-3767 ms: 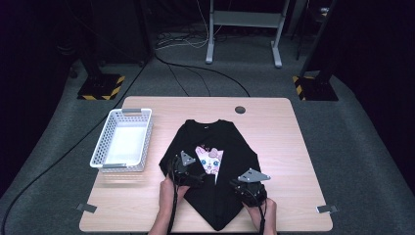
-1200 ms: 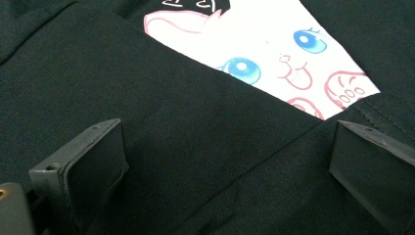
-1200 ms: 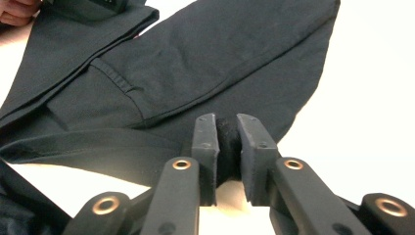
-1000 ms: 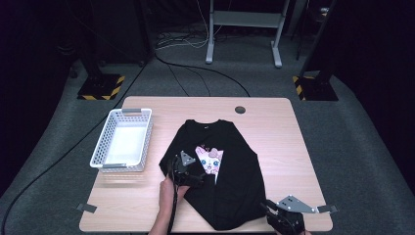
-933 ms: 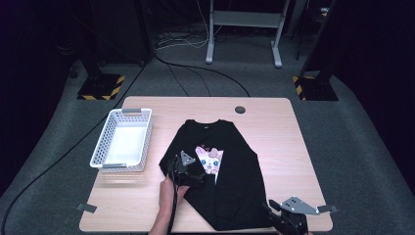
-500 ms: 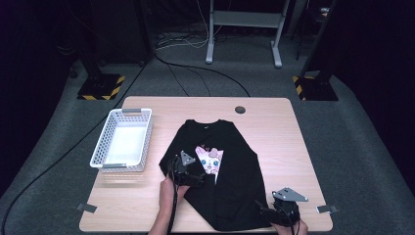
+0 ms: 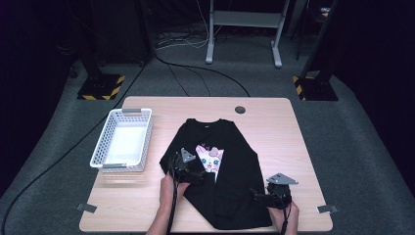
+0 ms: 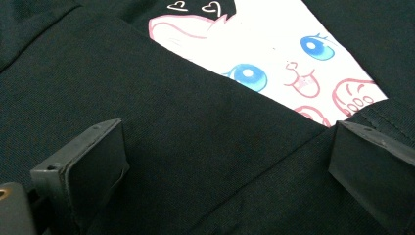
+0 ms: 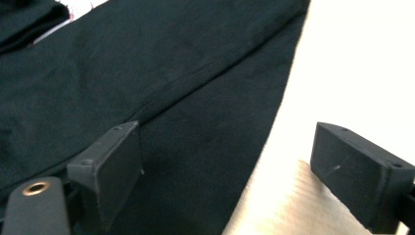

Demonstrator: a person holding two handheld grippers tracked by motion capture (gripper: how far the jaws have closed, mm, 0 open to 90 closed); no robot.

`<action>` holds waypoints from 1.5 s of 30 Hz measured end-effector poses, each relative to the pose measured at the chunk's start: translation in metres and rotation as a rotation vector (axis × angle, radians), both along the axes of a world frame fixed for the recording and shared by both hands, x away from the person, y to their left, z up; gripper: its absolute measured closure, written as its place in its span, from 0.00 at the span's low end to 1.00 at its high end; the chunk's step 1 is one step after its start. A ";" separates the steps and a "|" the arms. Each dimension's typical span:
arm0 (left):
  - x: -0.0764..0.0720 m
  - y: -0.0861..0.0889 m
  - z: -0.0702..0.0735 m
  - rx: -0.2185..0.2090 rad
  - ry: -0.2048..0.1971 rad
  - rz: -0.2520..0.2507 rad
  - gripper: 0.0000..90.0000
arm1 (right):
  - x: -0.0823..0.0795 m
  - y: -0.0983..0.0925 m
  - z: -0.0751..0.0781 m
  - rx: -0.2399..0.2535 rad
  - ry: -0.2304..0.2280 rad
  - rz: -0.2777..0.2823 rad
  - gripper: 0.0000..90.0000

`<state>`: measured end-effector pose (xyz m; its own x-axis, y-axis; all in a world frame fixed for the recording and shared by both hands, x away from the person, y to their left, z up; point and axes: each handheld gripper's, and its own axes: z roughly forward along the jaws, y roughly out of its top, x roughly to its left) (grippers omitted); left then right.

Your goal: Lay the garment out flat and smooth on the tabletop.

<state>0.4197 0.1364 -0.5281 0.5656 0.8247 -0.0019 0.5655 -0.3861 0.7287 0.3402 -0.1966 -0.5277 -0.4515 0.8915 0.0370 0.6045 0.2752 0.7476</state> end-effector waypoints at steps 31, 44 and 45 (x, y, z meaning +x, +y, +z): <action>-0.017 -0.054 0.024 -0.012 -0.013 -0.141 0.20 | 0.016 0.001 -0.001 -0.031 0.022 0.059 0.01; -0.026 -0.046 0.010 -0.045 0.029 -0.106 0.75 | 0.016 0.001 -0.001 -0.037 0.019 0.055 0.02; -0.026 -0.044 0.010 -0.058 0.033 -0.108 0.77 | 0.016 0.001 -0.001 -0.037 0.019 0.054 0.02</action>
<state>0.3934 0.0920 -0.5182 0.6496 0.7573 -0.0680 0.5471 -0.4034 0.7335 0.3559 -0.1959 -0.5287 -0.4988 0.8666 0.0137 0.6019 0.3350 0.7249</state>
